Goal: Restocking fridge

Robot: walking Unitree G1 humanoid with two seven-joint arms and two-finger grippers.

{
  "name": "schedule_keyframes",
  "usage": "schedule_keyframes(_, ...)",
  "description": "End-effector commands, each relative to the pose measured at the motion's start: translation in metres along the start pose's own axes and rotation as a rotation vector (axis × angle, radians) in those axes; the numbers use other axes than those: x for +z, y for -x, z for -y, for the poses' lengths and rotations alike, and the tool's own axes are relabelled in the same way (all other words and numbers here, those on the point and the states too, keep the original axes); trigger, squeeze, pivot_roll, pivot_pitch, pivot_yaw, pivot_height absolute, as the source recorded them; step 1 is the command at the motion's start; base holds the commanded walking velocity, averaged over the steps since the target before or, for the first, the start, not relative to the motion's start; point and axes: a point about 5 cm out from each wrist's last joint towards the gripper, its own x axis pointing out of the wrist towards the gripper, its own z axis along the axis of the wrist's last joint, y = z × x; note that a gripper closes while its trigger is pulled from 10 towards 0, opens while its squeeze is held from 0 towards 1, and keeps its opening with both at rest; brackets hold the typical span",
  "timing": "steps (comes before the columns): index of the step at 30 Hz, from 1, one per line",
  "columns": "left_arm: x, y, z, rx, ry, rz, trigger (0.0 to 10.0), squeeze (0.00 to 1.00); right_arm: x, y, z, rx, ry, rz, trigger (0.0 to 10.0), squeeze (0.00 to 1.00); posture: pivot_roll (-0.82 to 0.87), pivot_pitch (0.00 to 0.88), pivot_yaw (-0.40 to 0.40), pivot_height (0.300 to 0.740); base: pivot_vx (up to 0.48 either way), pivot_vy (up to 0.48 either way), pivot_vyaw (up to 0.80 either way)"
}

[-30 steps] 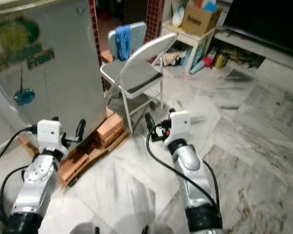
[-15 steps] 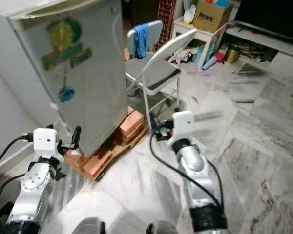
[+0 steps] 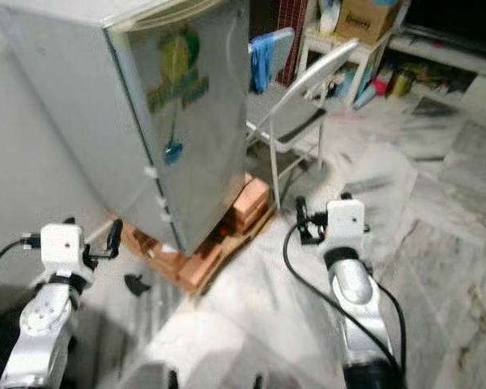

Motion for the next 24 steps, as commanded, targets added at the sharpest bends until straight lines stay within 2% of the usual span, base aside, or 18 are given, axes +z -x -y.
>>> schedule_keyframes(1,-0.004,0.004,-0.006,0.006,-0.009,-0.016,10.0,0.0,0.014,-0.007,-0.015,0.041,-0.009,0.06,10.0,0.0,0.01,0.055,-0.029,0.74,0.0,0.435,0.72)
schedule_keyframes(5,0.002,0.002,-0.006,-0.016,-0.01,0.003,10.0,0.0,0.027,-0.019,-0.021,0.04,-0.025,0.094,10.0,0.0,0.02,0.061,-0.023,0.74,0.211,0.395,0.18)
schedule_keyframes(8,0.002,0.002,-0.006,-0.018,-0.009,0.003,10.0,0.0,0.027,-0.021,-0.02,0.037,-0.025,0.094,10.0,0.0,0.02,0.066,-0.024,0.74,0.375,0.296,0.0)
schedule_keyframes(12,0.003,0.002,-0.006,-0.022,0.001,0.009,10.0,0.0,0.023,-0.019,-0.022,0.037,-0.042,0.073,10.0,0.0,0.02,0.061,-0.031,0.74,0.348,0.0,0.0)
schedule_keyframes(19,0.004,0.0,-0.003,-0.038,0.025,0.012,10.0,0.0,0.022,-0.019,-0.026,0.053,-0.047,0.072,10.0,0.0,0.02,0.067,-0.037,0.74,0.0,0.0,-0.72)
schedule_keyframes(24,0.006,0.0,0.001,-0.075,0.017,0.023,10.0,0.0,0.024,-0.021,-0.025,0.049,-0.047,0.085,10.0,0.0,0.02,0.065,-0.038,0.74,0.0,0.0,0.0)
